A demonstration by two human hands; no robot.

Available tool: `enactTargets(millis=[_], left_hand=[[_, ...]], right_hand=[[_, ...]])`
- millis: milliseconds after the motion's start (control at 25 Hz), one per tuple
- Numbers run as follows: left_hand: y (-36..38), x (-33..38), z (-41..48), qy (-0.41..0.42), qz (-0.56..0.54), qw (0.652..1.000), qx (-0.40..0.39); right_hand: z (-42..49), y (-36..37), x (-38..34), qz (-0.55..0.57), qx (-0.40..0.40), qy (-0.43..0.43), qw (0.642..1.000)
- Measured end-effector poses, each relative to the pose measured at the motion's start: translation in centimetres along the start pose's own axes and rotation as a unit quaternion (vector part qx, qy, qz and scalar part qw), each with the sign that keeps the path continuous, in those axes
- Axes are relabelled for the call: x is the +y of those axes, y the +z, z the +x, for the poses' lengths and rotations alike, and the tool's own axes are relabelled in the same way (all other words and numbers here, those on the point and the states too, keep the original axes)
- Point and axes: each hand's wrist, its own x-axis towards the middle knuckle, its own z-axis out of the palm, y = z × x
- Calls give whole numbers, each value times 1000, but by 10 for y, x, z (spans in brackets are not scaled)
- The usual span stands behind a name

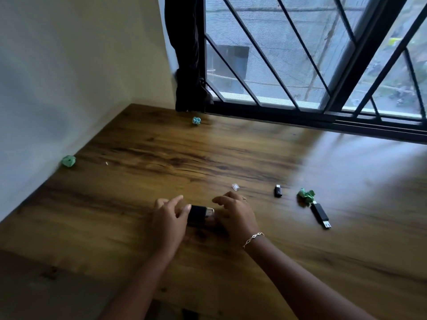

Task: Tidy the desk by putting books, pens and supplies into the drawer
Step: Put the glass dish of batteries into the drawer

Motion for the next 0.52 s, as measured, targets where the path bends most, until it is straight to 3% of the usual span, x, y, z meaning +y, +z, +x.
enactTargets(millis=[160, 280, 400, 520], left_hand=[[5, 16, -10, 199, 84, 975, 58], [15, 37, -23, 287, 107, 952, -6], [31, 43, -31, 356, 147, 917, -105], [37, 54, -35, 360, 194, 895, -179]], right_hand=[[-20, -40, 41, -13, 174, 14, 985], [-38, -73, 78, -65, 270, 98, 956], [-46, -87, 109, -118, 259, 203, 937], [-50, -84, 120, -145, 222, 236, 935]])
